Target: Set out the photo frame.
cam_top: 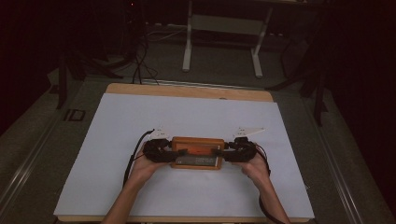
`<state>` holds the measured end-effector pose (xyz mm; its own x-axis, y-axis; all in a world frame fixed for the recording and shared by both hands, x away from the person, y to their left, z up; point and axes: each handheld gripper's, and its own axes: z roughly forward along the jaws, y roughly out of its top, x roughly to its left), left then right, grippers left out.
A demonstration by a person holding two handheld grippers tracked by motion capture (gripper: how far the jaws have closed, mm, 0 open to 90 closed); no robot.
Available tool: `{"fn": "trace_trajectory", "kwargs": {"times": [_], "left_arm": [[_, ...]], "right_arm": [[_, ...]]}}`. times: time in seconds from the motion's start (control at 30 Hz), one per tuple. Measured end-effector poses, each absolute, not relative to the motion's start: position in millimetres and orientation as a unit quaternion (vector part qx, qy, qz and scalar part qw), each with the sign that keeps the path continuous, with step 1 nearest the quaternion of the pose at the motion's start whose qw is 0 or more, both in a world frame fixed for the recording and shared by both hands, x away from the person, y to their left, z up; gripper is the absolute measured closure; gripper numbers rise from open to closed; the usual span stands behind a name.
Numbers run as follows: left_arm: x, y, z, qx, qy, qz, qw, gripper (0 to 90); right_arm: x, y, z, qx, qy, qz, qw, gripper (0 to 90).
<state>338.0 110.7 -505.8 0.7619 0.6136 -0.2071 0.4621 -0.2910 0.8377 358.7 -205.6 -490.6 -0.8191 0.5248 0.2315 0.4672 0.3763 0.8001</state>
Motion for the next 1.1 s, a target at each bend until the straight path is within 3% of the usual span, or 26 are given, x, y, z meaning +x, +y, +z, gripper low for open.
{"fn": "trace_trajectory", "kwargs": {"times": [0.6,1.1], "left_arm": [[342.3,115.8,-507.3,0.790,0.348,0.072,0.500,42.0],[338.8,114.7,-505.3,0.799,0.345,0.070,0.487,47.7]], "right_arm": [[360.8,-206.7,-493.0,0.303,0.826,0.475,0.017,55.5],[361.1,-206.5,-493.8,0.301,0.825,0.478,0.022,54.3]]}}
